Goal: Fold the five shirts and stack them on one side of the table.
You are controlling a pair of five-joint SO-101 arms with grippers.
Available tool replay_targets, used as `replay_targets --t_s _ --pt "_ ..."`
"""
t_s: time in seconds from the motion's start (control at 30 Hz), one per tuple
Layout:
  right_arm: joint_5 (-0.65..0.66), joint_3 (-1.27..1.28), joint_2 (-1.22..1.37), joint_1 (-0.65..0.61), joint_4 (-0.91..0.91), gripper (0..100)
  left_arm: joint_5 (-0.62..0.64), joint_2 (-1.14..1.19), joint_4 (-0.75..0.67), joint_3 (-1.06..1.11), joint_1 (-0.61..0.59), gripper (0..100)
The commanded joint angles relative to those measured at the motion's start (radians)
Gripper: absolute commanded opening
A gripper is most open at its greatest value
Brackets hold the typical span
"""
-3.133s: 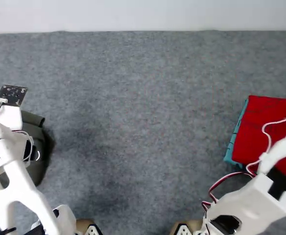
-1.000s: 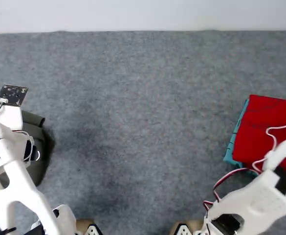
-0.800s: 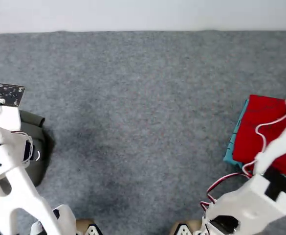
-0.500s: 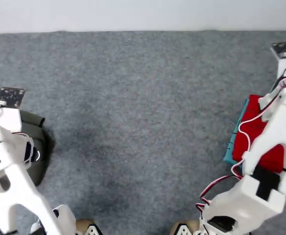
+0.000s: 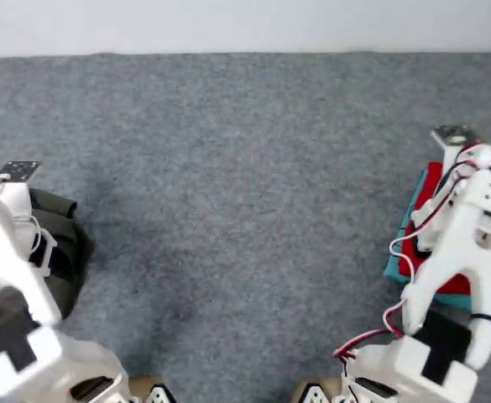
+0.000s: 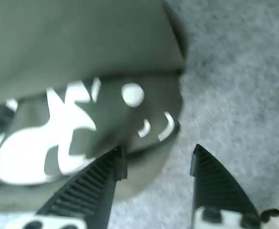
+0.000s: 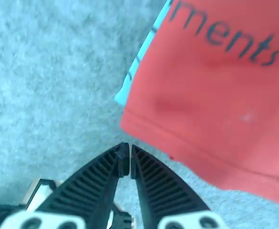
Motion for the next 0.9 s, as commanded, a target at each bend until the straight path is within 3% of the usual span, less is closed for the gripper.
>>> replay_targets --t_s 0.0,0.2,0.33,0.57,0.7,0.87 --pt "-0.006 0.028 -0.099 -0.008 0.039 1.2 -0.008 0.115 -0.038 -0.071 0.015 22" --pt "-0.008 0.078 -0.162 -0.007 0.039 1.2 -0.011 0.275 -0.052 -0.081 0.110 0" --pt "-0.009 0.112 -0.196 -0.007 0.039 1.1 0.003 0.216 -0.026 -0.081 0.198 0" --pt "-0.011 0.169 -0.257 -0.007 0.039 1.1 0.190 -0.133 -0.021 -0.127 0.371 0" --pt "-0.011 0.195 -0.272 -0.007 0.038 1.1 0.311 -0.276 -0.025 -0.139 0.551 0" --pt "-0.012 0.196 -0.272 -0.007 0.039 1.1 0.402 -0.292 -0.026 -0.194 0.787 0"
